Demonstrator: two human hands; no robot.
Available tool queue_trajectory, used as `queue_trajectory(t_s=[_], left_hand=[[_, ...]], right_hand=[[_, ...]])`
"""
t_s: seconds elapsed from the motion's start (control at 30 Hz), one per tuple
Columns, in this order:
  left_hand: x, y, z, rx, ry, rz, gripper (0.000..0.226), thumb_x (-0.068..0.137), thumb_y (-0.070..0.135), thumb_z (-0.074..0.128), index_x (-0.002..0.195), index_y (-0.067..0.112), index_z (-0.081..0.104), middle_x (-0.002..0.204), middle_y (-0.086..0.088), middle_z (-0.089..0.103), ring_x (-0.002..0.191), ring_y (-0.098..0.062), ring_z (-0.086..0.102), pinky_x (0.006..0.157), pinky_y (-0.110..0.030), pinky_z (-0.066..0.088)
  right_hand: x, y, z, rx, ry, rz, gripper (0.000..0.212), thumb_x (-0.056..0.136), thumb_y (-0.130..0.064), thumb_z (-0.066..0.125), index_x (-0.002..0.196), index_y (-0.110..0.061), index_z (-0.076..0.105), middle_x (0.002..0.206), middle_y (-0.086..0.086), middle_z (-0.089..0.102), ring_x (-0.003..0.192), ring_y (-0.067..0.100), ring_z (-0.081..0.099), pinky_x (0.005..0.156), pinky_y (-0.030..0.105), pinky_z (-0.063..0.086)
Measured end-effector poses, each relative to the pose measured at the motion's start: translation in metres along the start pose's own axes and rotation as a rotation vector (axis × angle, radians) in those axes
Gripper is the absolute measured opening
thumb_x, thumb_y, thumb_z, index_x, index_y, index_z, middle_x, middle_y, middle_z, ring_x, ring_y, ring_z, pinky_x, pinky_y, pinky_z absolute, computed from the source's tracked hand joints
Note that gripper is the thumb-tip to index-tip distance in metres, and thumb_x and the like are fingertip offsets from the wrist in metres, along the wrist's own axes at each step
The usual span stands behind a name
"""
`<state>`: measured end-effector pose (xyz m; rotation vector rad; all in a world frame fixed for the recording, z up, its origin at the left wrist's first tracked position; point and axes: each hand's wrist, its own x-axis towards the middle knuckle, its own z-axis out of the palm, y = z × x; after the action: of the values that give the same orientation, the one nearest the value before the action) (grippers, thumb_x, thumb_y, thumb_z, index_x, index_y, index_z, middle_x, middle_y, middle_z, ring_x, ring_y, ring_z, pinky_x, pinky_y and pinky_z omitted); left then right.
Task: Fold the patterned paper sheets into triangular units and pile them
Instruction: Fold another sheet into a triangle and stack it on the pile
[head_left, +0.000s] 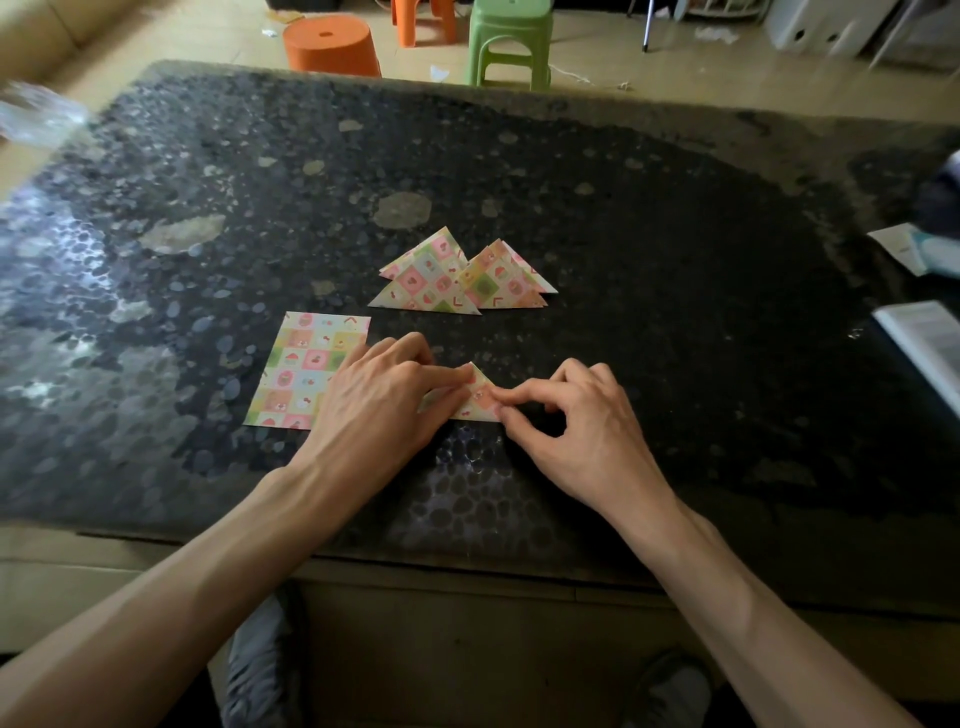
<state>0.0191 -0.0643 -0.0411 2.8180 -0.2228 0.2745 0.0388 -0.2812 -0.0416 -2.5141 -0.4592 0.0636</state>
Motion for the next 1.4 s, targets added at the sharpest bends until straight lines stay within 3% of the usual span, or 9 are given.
queue_trajectory(t_s=[0.17, 0.33, 0.57, 0.77, 0.97, 1.2, 1.4], left_hand=[[0.0, -0.002, 0.001, -0.052, 0.008, -0.013, 0.037, 0.094, 0.056, 0.054, 0.124, 0.043, 0.071, 0.093, 0.013, 0.053, 0.08, -0.005, 0.043, 0.075, -0.028, 0.031], [0.0, -0.004, 0.002, -0.071, 0.024, -0.009, 0.037, 0.093, 0.056, 0.054, 0.123, 0.043, 0.072, 0.092, 0.013, 0.053, 0.081, -0.004, 0.043, 0.076, -0.028, 0.03], [0.0, -0.005, 0.004, -0.081, 0.04, -0.013, 0.031, 0.093, 0.053, 0.062, 0.12, 0.043, 0.074, 0.093, 0.011, 0.058, 0.085, -0.007, 0.051, 0.078, -0.026, 0.031], [0.0, -0.007, 0.005, -0.076, 0.05, -0.018, 0.03, 0.092, 0.052, 0.066, 0.119, 0.042, 0.075, 0.093, 0.011, 0.055, 0.089, -0.01, 0.046, 0.078, -0.025, 0.029], [-0.002, -0.009, 0.007, -0.083, 0.027, -0.058, 0.033, 0.091, 0.058, 0.061, 0.121, 0.048, 0.072, 0.103, 0.01, 0.052, 0.101, -0.012, 0.043, 0.082, -0.033, 0.043], [-0.006, -0.011, 0.005, -0.101, 0.0, -0.09, 0.032, 0.093, 0.061, 0.059, 0.123, 0.055, 0.067, 0.114, 0.01, 0.046, 0.112, -0.013, 0.037, 0.091, -0.037, 0.044], [-0.007, -0.017, -0.01, -0.051, -0.073, -0.142, 0.043, 0.085, 0.076, 0.049, 0.123, 0.062, 0.063, 0.132, 0.008, 0.035, 0.121, -0.015, 0.031, 0.101, -0.038, 0.038]], right_hand=[[0.0, -0.003, 0.002, 0.005, 0.04, 0.013, 0.033, 0.091, -0.067, 0.058, 0.111, -0.046, 0.075, 0.087, -0.014, 0.05, 0.094, 0.008, 0.044, 0.079, 0.029, 0.045], [0.0, -0.007, 0.009, -0.022, 0.102, 0.049, 0.033, 0.09, -0.07, 0.06, 0.099, -0.042, 0.074, 0.083, -0.016, 0.046, 0.092, 0.01, 0.045, 0.078, 0.03, 0.042], [0.002, -0.015, 0.02, -0.091, 0.152, 0.123, 0.042, 0.085, -0.079, 0.055, 0.088, -0.037, 0.062, 0.085, -0.013, 0.048, 0.093, 0.013, 0.044, 0.079, 0.035, 0.042], [0.0, -0.021, 0.028, -0.138, 0.217, 0.15, 0.041, 0.083, -0.079, 0.059, 0.083, -0.039, 0.049, 0.088, -0.01, 0.048, 0.092, 0.014, 0.043, 0.077, 0.036, 0.038], [-0.002, -0.027, 0.031, -0.124, 0.232, 0.194, 0.038, 0.081, -0.075, 0.06, 0.086, -0.038, 0.052, 0.091, -0.01, 0.048, 0.095, 0.015, 0.042, 0.08, 0.036, 0.034], [-0.004, -0.032, 0.033, -0.144, 0.239, 0.212, 0.04, 0.079, -0.076, 0.06, 0.088, -0.038, 0.053, 0.093, -0.01, 0.046, 0.096, 0.015, 0.04, 0.082, 0.037, 0.034], [-0.004, -0.029, 0.03, -0.135, 0.217, 0.191, 0.038, 0.081, -0.074, 0.063, 0.089, -0.038, 0.053, 0.094, -0.01, 0.046, 0.097, 0.015, 0.04, 0.082, 0.036, 0.032]])
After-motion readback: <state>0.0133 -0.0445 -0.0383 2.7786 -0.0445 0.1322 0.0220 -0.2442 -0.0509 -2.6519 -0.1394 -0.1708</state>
